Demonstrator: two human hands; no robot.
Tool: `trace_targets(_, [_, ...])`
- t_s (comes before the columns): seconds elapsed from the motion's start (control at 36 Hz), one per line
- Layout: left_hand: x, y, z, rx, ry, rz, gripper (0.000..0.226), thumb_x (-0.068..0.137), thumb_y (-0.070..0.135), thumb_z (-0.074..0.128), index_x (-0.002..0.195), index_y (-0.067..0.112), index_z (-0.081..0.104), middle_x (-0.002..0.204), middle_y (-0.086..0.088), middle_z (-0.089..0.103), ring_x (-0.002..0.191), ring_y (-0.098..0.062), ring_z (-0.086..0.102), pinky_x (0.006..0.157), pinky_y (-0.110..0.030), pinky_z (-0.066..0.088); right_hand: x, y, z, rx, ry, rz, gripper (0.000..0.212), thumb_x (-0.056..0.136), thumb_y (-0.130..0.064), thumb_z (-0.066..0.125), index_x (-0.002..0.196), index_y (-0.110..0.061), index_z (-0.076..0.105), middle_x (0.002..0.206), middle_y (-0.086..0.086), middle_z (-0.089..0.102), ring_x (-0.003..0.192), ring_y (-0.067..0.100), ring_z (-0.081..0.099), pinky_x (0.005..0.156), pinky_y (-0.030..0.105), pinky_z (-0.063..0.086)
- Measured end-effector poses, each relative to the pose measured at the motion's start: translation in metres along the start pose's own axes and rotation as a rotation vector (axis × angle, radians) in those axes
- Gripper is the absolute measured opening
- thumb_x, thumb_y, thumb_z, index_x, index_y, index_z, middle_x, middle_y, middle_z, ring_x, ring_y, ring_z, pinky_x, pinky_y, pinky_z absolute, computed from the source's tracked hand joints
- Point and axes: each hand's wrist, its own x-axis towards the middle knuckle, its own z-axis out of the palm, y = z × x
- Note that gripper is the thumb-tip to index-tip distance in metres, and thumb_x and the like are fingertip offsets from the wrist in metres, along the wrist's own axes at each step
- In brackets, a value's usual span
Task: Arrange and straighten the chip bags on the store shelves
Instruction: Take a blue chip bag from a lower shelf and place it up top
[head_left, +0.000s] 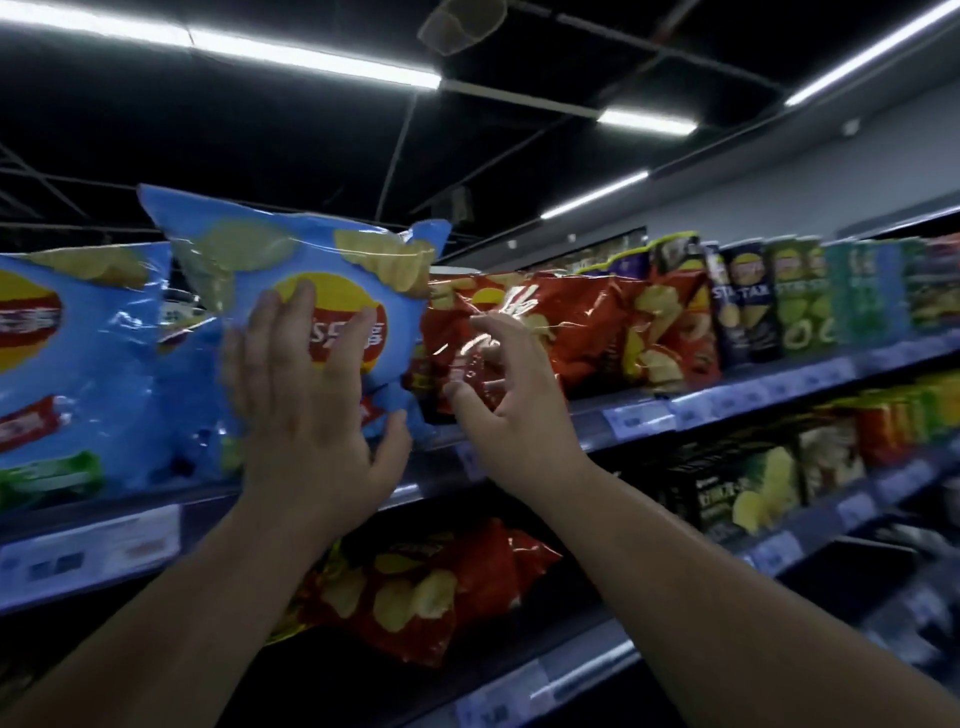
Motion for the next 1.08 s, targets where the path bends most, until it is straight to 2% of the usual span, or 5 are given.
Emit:
trace_targets(0.36, [0.034,0.014,0.025,0.395,-0.225,-0.35,0.094,0.079,0.052,0.067,0.155,0.022,0.022,0.161,-0.022,0.012,0.148,-0.047,0.008,0.114,-0.07,0.008,0.032,0.033,-0.029,0.122,-0.192,-0.067,0.056,0.089,-0.024,0.069,0.141,-0.026,0.048,0.134,-0.011,0.046,0.119,0.008,0.051,0.101,0.038,0.05])
trace_targets(0.5, [0.023,0.006,0.004,0.374,-0.135,-0.421,0.079,0.088,0.058,0.04,0.155,0.021,0.023,0.164,-0.02,0.011,0.15,-0.044,0.006,0.116,-0.068,0.008,0.043,0.014,0.019,0.301,-0.375,-0.125,0.074,0.087,-0.028,0.076,0.15,-0.027,0.037,0.148,-0.008,0.044,0.129,0.008,0.049,0.093,0.006,0.043])
trace_targets(0.75, [0.02,-0.027,-0.007,-0.283,-0.012,-0.845,0.063,0.097,0.055,0.041,0.154,0.044,0.016,0.153,0.0,0.04,0.136,-0.026,0.042,0.11,-0.048,0.036,0.051,-0.017,0.083,0.422,-0.408,0.195,0.134,0.043,-0.064,0.091,0.15,-0.039,0.013,0.124,-0.01,0.059,0.107,0.016,0.064,0.087,0.041,0.058])
trace_targets(0.92, [0.0,-0.038,0.002,-0.023,-0.365,-0.794,0.076,0.101,0.052,0.04,0.159,0.032,-0.005,0.154,-0.01,0.035,0.129,-0.035,0.047,0.093,-0.042,0.039,0.059,-0.005,0.093,0.3,-0.401,0.299,0.124,0.067,-0.058,0.087,0.157,-0.017,0.013,0.136,0.005,0.059,0.105,0.026,0.064,0.084,0.043,0.057])
trace_targets(1.08, [-0.006,-0.045,0.002,-0.039,-0.315,-0.74,0.079,0.099,0.048,0.049,0.158,0.028,0.0,0.154,-0.011,0.034,0.132,-0.035,0.044,0.099,-0.048,0.04,0.052,-0.004,0.096,0.262,-0.405,0.28,0.122,0.065,-0.067,0.081,0.158,-0.028,0.011,0.135,0.001,0.061,0.105,0.025,0.065,0.089,0.051,0.057])
